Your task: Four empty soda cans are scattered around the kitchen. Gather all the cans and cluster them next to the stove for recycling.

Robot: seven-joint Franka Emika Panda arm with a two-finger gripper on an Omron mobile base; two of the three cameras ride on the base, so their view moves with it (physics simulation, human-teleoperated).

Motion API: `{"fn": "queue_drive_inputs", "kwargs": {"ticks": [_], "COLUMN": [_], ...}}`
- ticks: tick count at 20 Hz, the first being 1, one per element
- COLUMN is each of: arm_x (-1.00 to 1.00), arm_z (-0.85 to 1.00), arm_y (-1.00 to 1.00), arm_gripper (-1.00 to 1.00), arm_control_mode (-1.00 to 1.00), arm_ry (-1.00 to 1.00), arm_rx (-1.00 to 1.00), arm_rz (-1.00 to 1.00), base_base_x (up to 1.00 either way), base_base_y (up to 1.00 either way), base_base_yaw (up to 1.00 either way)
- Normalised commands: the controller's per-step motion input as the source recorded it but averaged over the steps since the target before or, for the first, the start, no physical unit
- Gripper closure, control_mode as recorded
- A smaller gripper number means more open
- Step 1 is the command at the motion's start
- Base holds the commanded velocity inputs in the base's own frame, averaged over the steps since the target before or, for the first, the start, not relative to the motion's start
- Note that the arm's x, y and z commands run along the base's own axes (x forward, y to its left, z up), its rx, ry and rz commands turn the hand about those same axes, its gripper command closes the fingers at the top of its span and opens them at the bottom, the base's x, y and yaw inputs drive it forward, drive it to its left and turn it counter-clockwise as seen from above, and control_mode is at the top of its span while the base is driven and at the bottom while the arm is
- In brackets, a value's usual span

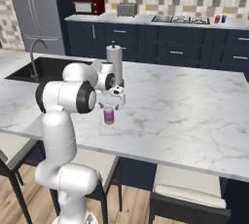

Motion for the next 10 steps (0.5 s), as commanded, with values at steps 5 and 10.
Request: {"fn": "queue_drive_inputs", "kwargs": {"ticks": [5,10], "arm_x": [-0.05,-0.1], "arm_z": [0.0,0.0], "arm_y": [0.0,0.0], "arm_gripper": [-1.0,-1.0], "arm_control_mode": [-1.0,-1.0], "arm_ry": [0.01,0.01], "arm_rx": [0.0,0.0], "arm_rz": [0.0,0.0], "base_base_x": [0.0,0.0], "base_base_y": [0.0,0.0], "base_base_yaw": [0.0,0.0]}}
